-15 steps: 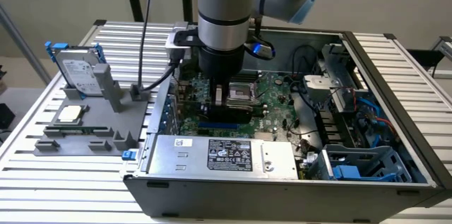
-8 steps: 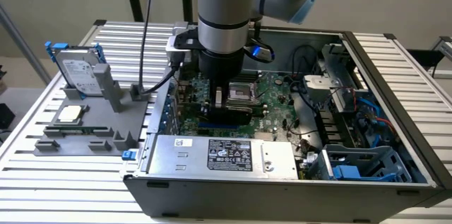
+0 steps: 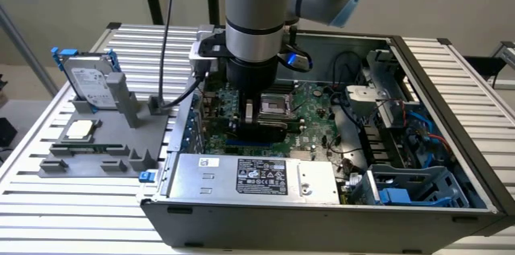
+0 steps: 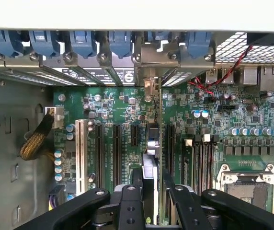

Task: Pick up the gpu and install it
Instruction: 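Press down on the gpu until it lock into place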

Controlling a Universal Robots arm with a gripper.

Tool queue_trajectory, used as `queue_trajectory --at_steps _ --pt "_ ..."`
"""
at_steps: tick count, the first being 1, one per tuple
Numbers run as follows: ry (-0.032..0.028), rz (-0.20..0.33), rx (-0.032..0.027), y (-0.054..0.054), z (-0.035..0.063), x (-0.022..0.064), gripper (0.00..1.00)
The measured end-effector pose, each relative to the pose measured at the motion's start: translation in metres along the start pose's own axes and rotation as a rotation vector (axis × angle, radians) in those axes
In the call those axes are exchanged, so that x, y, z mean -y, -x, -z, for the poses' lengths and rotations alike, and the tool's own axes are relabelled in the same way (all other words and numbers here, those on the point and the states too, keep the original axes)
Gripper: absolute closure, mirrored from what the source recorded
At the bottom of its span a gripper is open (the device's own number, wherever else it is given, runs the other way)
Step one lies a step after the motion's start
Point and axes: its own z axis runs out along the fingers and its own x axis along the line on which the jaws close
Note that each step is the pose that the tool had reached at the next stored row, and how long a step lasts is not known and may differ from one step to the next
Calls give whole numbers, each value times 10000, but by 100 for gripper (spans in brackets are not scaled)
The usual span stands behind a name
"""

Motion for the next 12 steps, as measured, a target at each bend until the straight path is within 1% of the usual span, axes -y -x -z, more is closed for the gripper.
queue_trajectory --at_steps 12 --pt "4 0 -2 -1 -33 1 73"
